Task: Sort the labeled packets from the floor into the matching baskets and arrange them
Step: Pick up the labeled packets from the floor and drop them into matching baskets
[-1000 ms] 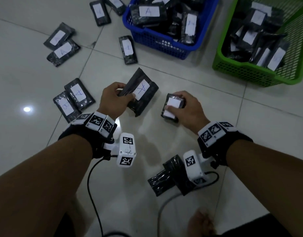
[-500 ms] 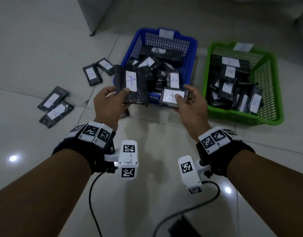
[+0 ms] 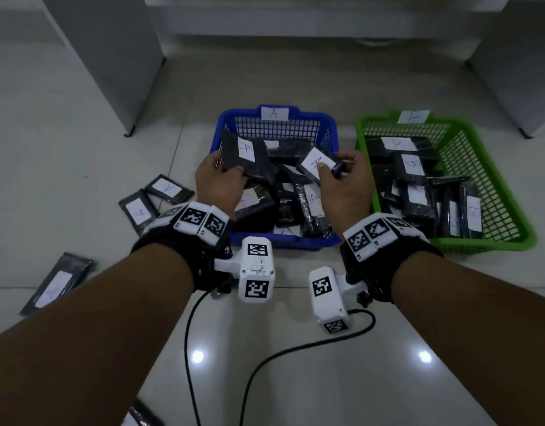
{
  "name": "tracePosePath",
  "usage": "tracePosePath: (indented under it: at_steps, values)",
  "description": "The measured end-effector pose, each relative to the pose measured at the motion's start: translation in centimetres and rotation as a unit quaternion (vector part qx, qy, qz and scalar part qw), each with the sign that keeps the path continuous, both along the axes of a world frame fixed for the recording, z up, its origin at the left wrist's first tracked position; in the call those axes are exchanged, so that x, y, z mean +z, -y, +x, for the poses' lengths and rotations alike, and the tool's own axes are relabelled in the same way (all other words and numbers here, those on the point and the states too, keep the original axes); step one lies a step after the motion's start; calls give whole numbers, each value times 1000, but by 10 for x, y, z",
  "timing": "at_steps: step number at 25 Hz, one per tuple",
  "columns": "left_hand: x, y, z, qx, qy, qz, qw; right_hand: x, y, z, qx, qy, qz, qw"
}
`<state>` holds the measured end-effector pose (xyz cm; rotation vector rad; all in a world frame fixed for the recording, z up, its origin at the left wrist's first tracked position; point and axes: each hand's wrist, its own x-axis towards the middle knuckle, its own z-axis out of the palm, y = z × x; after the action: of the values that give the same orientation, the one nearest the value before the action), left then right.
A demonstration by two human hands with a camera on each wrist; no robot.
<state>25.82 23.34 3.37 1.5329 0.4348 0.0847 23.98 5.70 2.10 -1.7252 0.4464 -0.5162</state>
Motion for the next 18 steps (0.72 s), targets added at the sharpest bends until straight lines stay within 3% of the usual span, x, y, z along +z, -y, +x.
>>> tracePosePath:
  at_steps: [2,4,9,13,18]
  values:
    - [-7,-7,6,-9,16,89,996,-5,-3,9,-23,-8,-8,1000]
    - [-9,-9,0,-33,57,219,973,-7,-6,15,-19,-33,-30,999]
    - [-22,-22,-21,-149,197,438,865,-14,-10,3,46,-84,-177,979]
    - [-32,-3,-64,-227,268,473,808,-10,5,-50,57,-90,-229,968]
    - [-43,41,-151,-399,277,467,739,-7,44,-188,82,-115,-332,933]
